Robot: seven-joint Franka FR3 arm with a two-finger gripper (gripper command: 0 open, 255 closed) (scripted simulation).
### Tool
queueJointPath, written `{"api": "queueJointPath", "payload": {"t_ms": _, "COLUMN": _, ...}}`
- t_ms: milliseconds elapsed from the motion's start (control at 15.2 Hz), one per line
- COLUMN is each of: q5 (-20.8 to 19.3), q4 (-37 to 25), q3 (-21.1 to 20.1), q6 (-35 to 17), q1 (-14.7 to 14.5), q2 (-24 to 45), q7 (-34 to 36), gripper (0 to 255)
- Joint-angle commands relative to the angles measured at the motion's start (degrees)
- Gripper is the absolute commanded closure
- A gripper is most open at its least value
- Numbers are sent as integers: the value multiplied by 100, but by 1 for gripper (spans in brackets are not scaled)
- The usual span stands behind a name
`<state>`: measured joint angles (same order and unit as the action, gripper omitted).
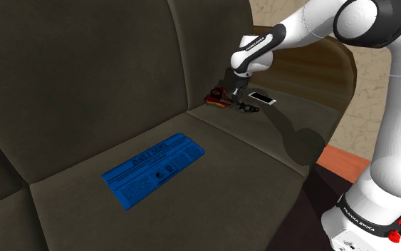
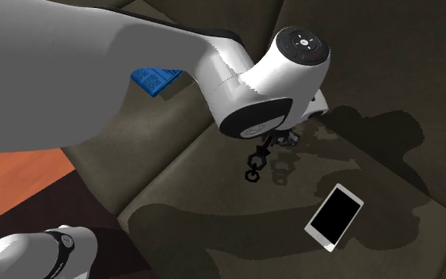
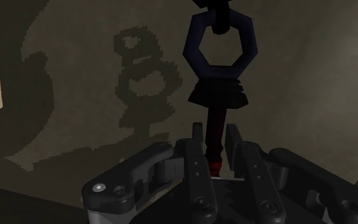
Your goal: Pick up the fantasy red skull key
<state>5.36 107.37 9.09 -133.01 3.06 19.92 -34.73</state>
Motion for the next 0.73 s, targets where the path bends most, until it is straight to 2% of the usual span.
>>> {"api": "queueJointPath", "payload": {"t_ms": 0, "q5": -23, "q4": -58, "q3": 9, "q6": 131, "q1": -9, "q2": -77, "q7": 20, "gripper": 255}}
{"api": "queueJointPath", "payload": {"t_ms": 660, "q5": -114, "q4": -397, "q3": 43, "q6": 795, "q1": -30, "q2": -407, "q7": 88, "gripper": 255}}
